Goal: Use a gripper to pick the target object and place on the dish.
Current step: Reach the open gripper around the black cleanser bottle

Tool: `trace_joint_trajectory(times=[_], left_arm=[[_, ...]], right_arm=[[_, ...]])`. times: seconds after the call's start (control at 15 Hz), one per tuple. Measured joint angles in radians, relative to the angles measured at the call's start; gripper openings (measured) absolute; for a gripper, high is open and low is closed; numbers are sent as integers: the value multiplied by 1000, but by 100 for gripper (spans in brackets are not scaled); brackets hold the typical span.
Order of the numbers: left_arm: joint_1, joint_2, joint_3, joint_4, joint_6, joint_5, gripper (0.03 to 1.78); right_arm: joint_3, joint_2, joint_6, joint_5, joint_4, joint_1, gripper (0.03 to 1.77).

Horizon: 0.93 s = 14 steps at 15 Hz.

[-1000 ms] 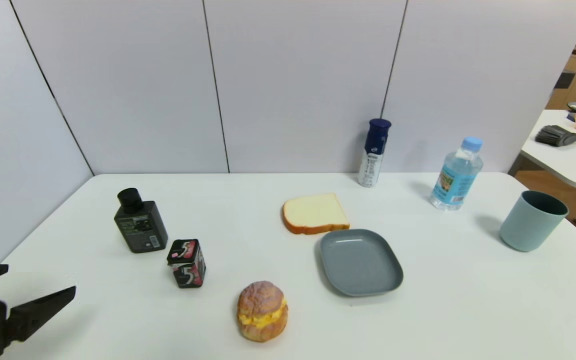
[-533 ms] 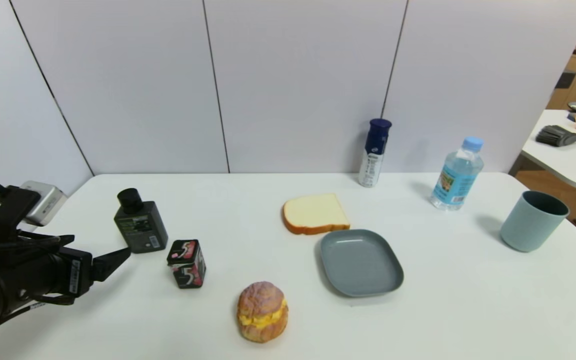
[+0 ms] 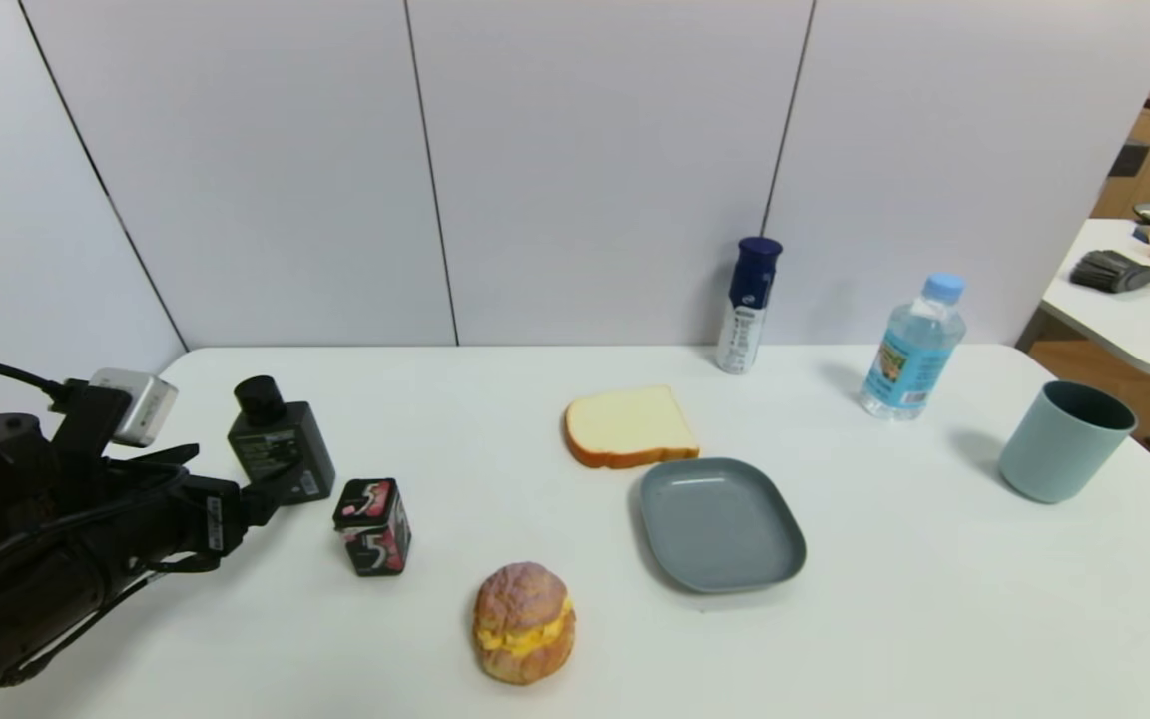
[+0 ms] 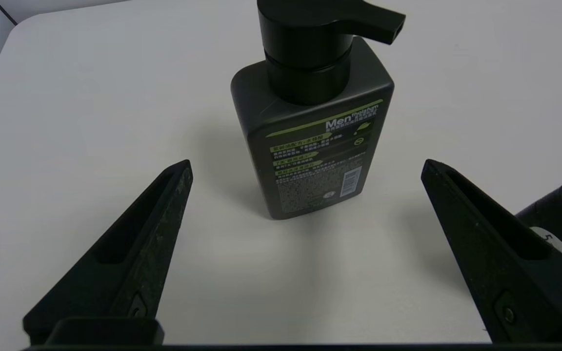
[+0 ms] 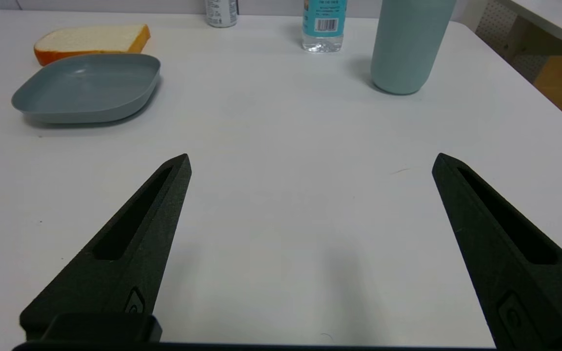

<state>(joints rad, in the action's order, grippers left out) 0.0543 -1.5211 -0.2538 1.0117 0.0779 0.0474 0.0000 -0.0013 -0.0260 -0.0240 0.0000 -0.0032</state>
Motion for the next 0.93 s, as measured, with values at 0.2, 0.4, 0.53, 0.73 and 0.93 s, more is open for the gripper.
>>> trace_joint_trajectory(times=[0.2,0.4,0.53,0.73,0.93], left_arm=[[0,-71,11,110,-3,0,169],[0,-125,12,180,-7,0,169],[0,-157,10,225,-24,0,169],[3,-207,0,299,-45,-5,169],[12,-244,-8,350,-59,-47,169]], right_arm=[[0,0,0,0,0,0,171],[0,0,0,0,0,0,171],[0,0,0,0,0,0,171],[0,0,0,0,0,0,171],[0,0,0,0,0,0,171]])
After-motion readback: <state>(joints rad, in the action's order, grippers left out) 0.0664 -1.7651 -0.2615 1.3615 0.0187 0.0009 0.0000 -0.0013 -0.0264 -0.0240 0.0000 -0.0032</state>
